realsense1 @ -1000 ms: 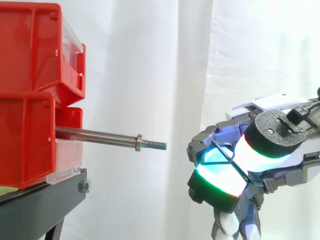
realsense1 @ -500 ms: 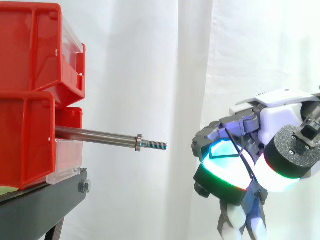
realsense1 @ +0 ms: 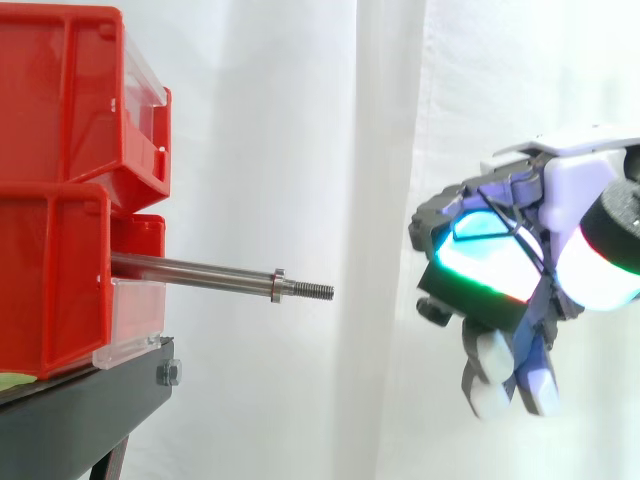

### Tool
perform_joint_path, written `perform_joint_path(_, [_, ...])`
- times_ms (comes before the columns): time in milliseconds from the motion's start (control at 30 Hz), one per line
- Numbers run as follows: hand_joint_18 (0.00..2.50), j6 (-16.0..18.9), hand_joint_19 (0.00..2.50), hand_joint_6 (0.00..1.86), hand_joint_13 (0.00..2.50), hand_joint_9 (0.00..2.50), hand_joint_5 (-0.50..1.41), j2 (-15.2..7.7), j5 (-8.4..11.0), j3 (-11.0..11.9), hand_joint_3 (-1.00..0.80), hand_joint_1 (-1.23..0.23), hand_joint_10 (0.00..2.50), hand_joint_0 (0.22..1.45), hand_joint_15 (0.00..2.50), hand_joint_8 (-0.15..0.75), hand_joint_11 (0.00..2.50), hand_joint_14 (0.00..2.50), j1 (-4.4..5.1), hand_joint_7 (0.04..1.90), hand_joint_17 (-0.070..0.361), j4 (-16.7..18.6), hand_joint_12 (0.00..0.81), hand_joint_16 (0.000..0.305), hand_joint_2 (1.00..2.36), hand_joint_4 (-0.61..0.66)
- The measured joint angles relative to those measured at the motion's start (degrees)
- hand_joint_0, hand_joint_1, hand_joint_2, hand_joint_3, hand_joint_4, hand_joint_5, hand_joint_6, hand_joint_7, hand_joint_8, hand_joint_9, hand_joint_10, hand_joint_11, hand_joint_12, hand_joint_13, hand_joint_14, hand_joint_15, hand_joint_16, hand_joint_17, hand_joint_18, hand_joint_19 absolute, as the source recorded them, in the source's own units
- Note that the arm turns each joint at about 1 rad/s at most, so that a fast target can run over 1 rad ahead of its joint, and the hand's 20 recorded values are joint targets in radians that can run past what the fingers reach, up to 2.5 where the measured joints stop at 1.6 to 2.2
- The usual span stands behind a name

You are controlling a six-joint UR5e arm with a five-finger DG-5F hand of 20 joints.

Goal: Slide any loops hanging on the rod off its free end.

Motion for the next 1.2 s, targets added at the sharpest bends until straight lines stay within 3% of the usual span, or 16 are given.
perform_joint_path(267, [0.92,-0.74,0.30,0.86,0.84,0.83,-0.23,0.81,-0.02,0.08,-0.50,-0.98,0.01,0.64,0.13,0.266,0.34,0.00,0.01,0.98,0.105,-0.64,0.318,0.046,1.00,0.10])
perform_joint_path(667, [0.96,-1.24,0.32,0.85,0.88,0.93,-0.20,1.22,0.02,2.08,-0.50,-0.66,0.01,0.55,0.12,0.285,0.34,0.01,0.20,0.96,0.108,-1.93,0.324,0.048,1.00,0.13])
perform_joint_path(833, [0.96,-2.01,0.33,0.83,0.89,0.97,-0.18,1.18,0.18,2.33,-0.50,-0.61,0.01,0.55,0.13,0.293,0.34,0.00,0.36,0.97,0.106,-1.89,0.319,0.047,1.00,0.13])
perform_joint_path(967, [0.96,-2.74,0.34,0.82,0.89,0.99,-0.18,1.13,0.56,1.52,-0.50,-0.53,0.01,0.55,0.14,0.294,0.33,0.01,0.59,0.98,0.107,0.60,0.316,0.048,1.00,0.14])
perform_joint_path(1200, [0.94,-4.09,0.35,0.81,0.88,0.98,-0.18,0.60,1.35,-0.91,-0.50,-0.51,0.01,0.58,0.14,0.291,0.34,0.01,0.91,1.01,0.105,7.75,0.314,0.047,1.00,0.13])
